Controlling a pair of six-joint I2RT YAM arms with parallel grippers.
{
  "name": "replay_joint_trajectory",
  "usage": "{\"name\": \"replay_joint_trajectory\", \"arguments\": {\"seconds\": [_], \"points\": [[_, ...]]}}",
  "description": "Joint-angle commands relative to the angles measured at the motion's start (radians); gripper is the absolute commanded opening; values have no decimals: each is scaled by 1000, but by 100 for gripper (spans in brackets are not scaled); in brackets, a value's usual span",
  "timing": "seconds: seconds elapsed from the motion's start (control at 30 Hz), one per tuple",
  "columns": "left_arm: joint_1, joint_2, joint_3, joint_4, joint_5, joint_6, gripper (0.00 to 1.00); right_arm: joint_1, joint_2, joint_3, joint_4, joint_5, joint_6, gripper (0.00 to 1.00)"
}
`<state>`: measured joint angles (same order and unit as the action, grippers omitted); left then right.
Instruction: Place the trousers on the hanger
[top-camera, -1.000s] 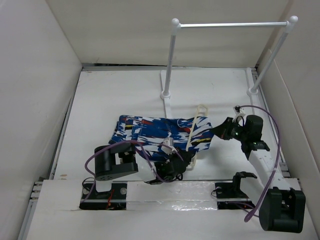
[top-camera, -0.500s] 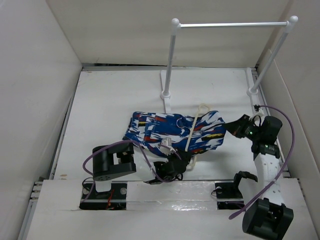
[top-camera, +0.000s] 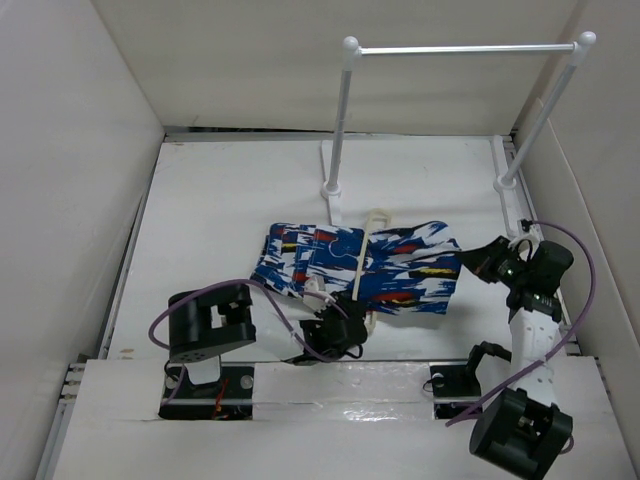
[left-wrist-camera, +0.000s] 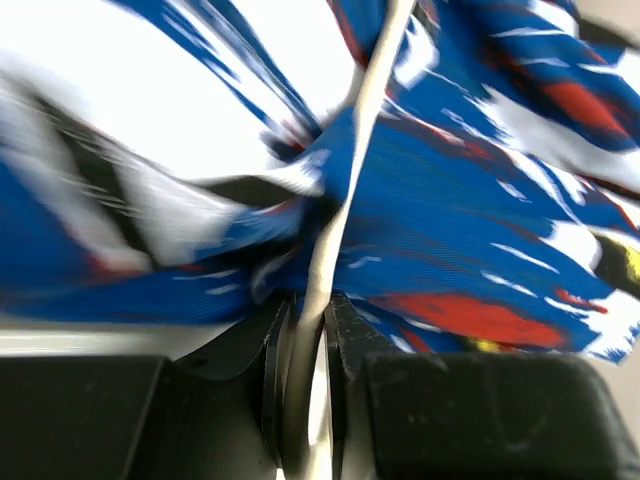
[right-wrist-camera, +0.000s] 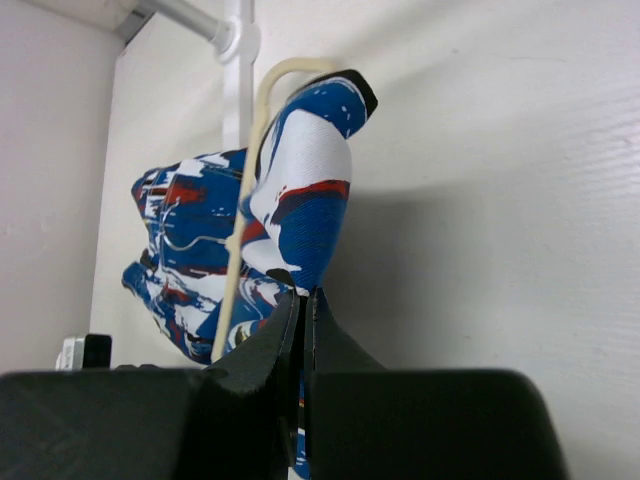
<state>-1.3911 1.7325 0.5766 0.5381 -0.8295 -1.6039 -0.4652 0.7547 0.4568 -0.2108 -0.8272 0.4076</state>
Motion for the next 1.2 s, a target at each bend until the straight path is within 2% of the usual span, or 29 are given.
{"name": "replay_joint_trajectory", "arguments": {"seconds": [0.0,0.03,0.13,0.2,0.27,0.33,0.4,0.43,0.53,0.57,0.63,0.67,0.7,0.73,0.83,0.9,0.93,0.97,1.0,1.03,1.07,1.1,1.13,1.17], "points": [[73,-20,-110,-441,-157,-34,0,-111,-14,51,249,125,-29,0],[73,-28,-98,-511,-184,-51,0,-124,-17,51,237,131,-30,0],[95,-53,-64,-578,-215,-65,0,-133,-32,46,234,161,-29,0],[95,-83,-79,-538,-212,-22,0,-133,-34,37,241,152,-30,0],[81,-97,-98,-428,-207,53,0,-133,-12,29,260,106,-30,0],[46,-87,-75,-459,-223,50,0,-121,9,20,258,94,-52,0],[18,-48,0,-544,-244,3,0,-102,32,16,251,103,-65,0],[-8,-30,31,-676,-273,-32,0,-89,35,7,252,112,-67,0],[-46,48,138,-893,-312,-233,0,-89,15,3,240,158,-67,0],[-58,80,175,-1012,-319,-325,0,-89,2,8,237,171,-69,0],[-86,90,203,-1116,-341,-372,0,-78,-6,9,241,168,-64,1],[-120,81,225,-1138,-353,-376,0,-63,-6,11,240,163,-72,8],[-135,73,238,-1152,-361,-379,0,-40,0,29,231,169,-97,20],[-147,61,250,-1164,-378,-370,0,27,1,48,214,180,-114,41],[-177,-8,278,-1178,-417,-322,0,146,-6,112,139,246,-150,67],[-201,-77,272,-1143,-436,-280,0,276,-23,152,126,305,-144,70],[-201,-103,264,-1120,-454,-231,0,327,-34,161,126,321,-139,69],[-210,-152,238,-1054,-464,-197,0,433,-34,172,126,354,-136,68],[-210,-175,221,-1009,-468,-156,0,491,-32,178,123,373,-125,58],[-210,-200,198,-950,-467,-105,0,544,-28,174,146,384,-116,44],[-210,-247,143,-826,-467,-8,0,656,-11,155,180,392,-69,10],[-210,-269,117,-764,-461,36,0,712,4,132,221,395,-40,10],[-210,-293,86,-628,-448,85,0,768,26,88,325,399,-14,0],[-210,-339,59,-554,-439,193,0,827,88,73,368,437,6,0]]}}
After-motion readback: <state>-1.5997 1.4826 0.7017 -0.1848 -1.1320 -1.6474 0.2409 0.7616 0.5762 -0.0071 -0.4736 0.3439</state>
